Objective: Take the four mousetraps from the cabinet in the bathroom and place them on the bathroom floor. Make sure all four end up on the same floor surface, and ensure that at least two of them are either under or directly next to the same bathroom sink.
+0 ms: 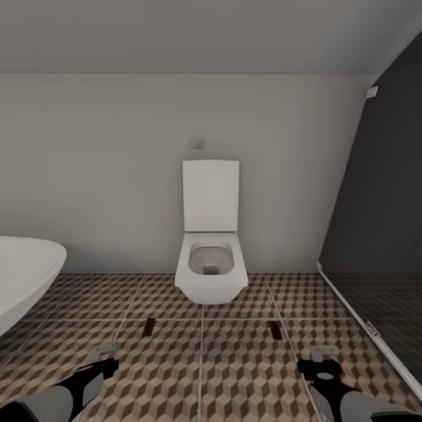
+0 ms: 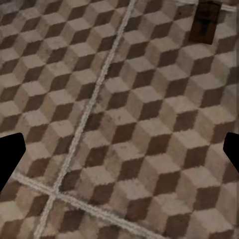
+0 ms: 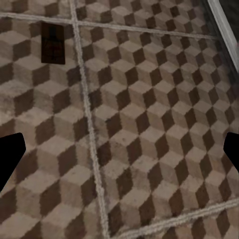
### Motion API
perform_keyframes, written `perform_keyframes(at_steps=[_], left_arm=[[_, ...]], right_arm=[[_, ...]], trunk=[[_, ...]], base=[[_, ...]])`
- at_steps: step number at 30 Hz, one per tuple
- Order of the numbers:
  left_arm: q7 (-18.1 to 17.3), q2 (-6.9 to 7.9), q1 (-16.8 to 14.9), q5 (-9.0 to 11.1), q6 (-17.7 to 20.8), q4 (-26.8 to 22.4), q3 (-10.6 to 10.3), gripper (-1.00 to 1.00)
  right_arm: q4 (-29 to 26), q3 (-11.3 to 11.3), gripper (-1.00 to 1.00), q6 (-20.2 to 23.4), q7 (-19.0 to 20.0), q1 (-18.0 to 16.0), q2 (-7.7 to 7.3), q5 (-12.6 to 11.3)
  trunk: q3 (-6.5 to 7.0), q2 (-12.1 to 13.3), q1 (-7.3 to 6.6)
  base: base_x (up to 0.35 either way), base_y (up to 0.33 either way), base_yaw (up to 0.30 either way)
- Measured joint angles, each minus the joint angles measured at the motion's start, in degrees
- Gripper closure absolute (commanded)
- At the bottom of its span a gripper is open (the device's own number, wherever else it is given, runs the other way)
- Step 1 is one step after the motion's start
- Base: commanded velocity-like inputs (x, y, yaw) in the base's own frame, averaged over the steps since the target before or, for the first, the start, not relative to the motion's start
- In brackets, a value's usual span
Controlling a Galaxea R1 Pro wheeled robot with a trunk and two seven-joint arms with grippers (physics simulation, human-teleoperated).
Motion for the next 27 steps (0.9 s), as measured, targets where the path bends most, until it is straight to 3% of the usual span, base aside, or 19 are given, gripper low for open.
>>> perform_keyframes(at_steps=[27], left_arm=[[0.0, 0.01, 0.1, 0.0, 0.1, 0.6, 0.1, -1.0]], right_arm=[[0.2, 0.0, -1.0, -0.5, -0.1, 4.4, -0.28, 0.0]], trunk=[[5.99, 0.4, -0.7]], base=[[0.0, 0.0, 0.0]])
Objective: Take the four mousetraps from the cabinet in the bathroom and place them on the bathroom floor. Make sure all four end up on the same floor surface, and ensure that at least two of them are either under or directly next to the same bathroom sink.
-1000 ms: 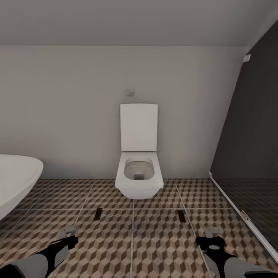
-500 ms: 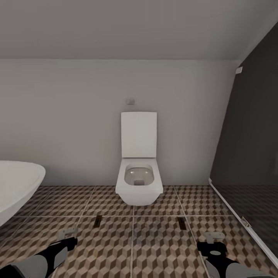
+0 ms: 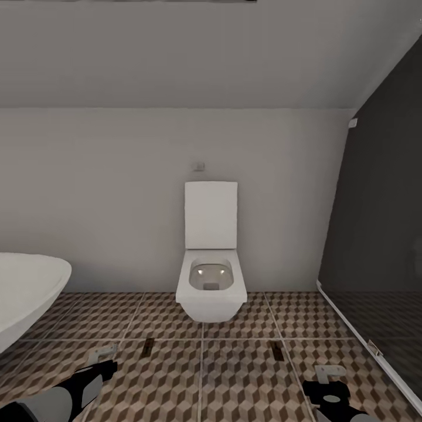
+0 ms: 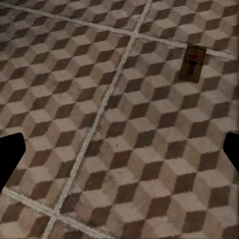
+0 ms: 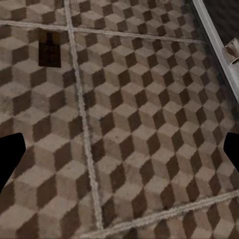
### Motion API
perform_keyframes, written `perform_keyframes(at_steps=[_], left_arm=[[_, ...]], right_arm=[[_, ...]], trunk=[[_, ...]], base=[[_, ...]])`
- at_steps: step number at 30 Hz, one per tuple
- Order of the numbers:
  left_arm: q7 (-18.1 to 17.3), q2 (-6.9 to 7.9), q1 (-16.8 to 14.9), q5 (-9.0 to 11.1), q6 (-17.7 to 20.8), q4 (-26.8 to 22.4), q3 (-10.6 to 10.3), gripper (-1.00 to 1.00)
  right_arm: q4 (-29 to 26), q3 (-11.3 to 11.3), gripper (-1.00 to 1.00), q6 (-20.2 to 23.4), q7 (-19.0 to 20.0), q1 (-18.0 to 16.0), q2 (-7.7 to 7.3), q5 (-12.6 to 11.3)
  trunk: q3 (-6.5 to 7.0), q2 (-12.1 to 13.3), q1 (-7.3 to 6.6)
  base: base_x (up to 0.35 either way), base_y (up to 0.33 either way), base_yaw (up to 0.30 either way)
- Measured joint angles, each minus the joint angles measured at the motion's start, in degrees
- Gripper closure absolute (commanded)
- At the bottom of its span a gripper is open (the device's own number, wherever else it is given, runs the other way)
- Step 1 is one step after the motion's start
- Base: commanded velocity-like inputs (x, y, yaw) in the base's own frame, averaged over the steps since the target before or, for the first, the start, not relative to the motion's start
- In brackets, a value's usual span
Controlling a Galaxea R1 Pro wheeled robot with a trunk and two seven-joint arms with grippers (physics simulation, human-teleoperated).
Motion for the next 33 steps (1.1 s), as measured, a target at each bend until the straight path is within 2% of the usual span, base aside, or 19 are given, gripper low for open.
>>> perform_keyframes(at_steps=[10, 15, 26, 33], left_arm=[[0.0, -0.02, 0.1, -0.1, -0.1, 0.0, 0.0, -1.0], [-0.1, -0.06, 0.5, 0.0, 0.1, 0.0, 0.1, -1.0], [-0.2, -0.18, 7.7, -0.1, 0.2, 0.0, 0.1, -1.0], [-0.2, -1.0, 12.8, -0.1, 0.2, 0.0, 0.1, -1.0]], right_arm=[[0.0, 0.0, -1.0, -0.1, 0.0, 2.0, 0.05, 0.0], [0.0, 0.0, -1.0, -0.2, 0.0, 4.3, 0.06, 0.1], [0.0, 0.0, -1.0, -0.6, 0.4, 7.4, -0.01, 0.0], [0.0, -0.1, -1.0, -0.7, 1.8, 13.1, 0.08, -0.4]], trunk=[[2.22, 0.1, -0.26], [3.14, 1.9, -1.21], [5.12, 6.3, -3.63], [6.37, 9.1, -5.17]], base=[[0.0, 0.0, 0.0], [0.0, 0.0, 0.0], [0.0, 0.0, 0.0], [0.0, 0.0, 0.0]])
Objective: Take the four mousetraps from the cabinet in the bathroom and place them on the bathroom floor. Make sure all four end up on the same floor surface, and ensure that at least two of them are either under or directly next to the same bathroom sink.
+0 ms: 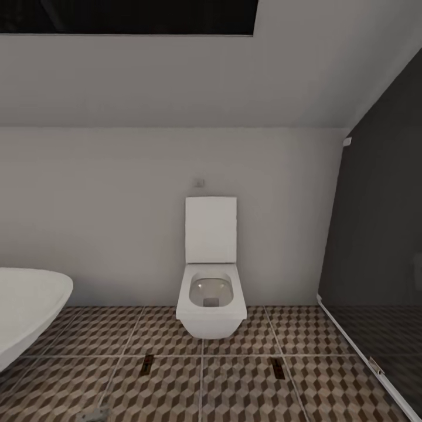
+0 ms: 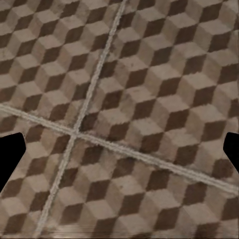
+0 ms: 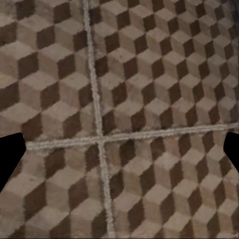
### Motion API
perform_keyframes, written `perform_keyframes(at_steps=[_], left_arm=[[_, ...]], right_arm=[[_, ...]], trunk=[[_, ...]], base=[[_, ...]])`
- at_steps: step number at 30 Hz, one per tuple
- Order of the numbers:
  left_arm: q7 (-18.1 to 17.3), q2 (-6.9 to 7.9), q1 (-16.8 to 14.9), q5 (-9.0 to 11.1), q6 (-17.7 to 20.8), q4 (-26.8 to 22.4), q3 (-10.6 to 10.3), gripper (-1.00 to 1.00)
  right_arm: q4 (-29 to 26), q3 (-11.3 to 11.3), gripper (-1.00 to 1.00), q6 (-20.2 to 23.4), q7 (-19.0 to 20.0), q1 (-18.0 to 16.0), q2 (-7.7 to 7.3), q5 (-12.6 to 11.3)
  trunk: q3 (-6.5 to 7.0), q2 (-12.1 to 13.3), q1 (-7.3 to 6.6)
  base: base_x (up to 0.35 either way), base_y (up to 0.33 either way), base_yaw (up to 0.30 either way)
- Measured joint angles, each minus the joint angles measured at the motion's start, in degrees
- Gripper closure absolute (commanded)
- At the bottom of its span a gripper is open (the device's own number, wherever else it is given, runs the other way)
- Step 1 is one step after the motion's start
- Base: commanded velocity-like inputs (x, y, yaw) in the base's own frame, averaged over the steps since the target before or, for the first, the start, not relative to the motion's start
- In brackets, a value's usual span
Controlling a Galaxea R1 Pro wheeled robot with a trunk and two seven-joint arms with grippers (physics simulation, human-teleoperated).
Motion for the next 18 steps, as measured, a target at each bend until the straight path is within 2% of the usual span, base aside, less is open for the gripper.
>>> perform_keyframes(at_steps=[8, 18], left_arm=[[0.0, -1.15, 5.9, 0.0, 0.0, 0.0, 0.0, -1.0], [0.0, -1.49, 10.8, 0.0, 0.1, 0.0, 0.0, -1.0]], right_arm=[[0.0, -0.1, -1.0, 0.0, 4.8, 7.8, 0.71, -0.3], [0.2, -0.4, -1.0, 0.2, 7.7, 12.9, 1.1, -1.2]], trunk=[[1.44, 3.2, -1.76], [3.24, 7.2, -3.96]], base=[[0.0, 0.0, 0.0], [0.0, 0.0, 0.0]])
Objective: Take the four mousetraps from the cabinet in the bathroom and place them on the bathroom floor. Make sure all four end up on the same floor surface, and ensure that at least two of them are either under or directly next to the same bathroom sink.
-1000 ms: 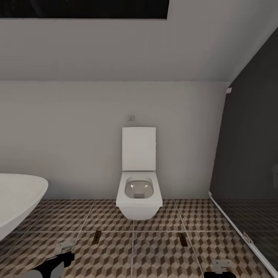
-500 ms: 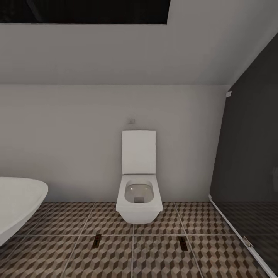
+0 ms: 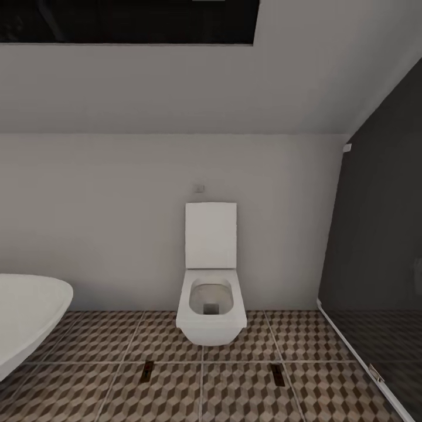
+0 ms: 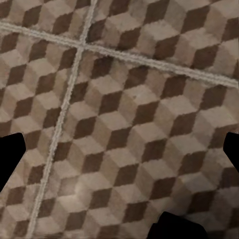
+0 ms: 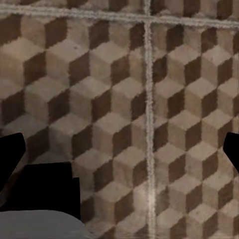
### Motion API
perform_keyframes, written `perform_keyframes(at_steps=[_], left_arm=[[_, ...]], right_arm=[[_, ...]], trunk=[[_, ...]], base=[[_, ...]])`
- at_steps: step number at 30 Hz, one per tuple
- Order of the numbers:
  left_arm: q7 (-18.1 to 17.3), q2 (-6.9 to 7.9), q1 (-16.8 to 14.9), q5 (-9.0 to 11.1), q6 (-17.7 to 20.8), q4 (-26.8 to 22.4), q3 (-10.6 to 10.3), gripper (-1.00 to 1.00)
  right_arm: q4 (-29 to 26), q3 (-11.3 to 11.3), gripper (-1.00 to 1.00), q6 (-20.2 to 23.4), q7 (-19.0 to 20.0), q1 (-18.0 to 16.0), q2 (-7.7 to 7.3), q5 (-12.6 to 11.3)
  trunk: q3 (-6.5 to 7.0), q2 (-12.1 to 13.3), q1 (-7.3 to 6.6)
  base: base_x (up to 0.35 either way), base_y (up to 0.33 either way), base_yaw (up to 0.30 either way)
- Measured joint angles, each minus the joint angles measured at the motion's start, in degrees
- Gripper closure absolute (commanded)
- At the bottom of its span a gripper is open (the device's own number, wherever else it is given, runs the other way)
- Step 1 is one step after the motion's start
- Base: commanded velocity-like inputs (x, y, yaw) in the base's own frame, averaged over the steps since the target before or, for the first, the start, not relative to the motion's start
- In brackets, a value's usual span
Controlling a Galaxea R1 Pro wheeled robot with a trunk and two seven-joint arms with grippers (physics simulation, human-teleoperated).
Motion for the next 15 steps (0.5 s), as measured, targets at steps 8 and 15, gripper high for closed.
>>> perform_keyframes(at_steps=[8, 15], left_arm=[[-0.2, -0.7, 3.5, 0.0, -0.1, 0.0, 0.0, -1.0], [-0.3, -0.91, 5.2, 0.0, -0.5, 0.0, 0.1, -1.0]], right_arm=[[0.1, -0.1, -1.0, -0.1, 0.9, 2.2, 0.04, -2.0], [0.1, -0.1, -1.0, -0.2, 1.0, 2.6, 0.02, -4.0]], trunk=[[1.44, 3.2, -1.76], [2.7, 6.0, -3.3]], base=[[0.0, 0.0, 0.0], [0.0, 0.0, 0.0]])
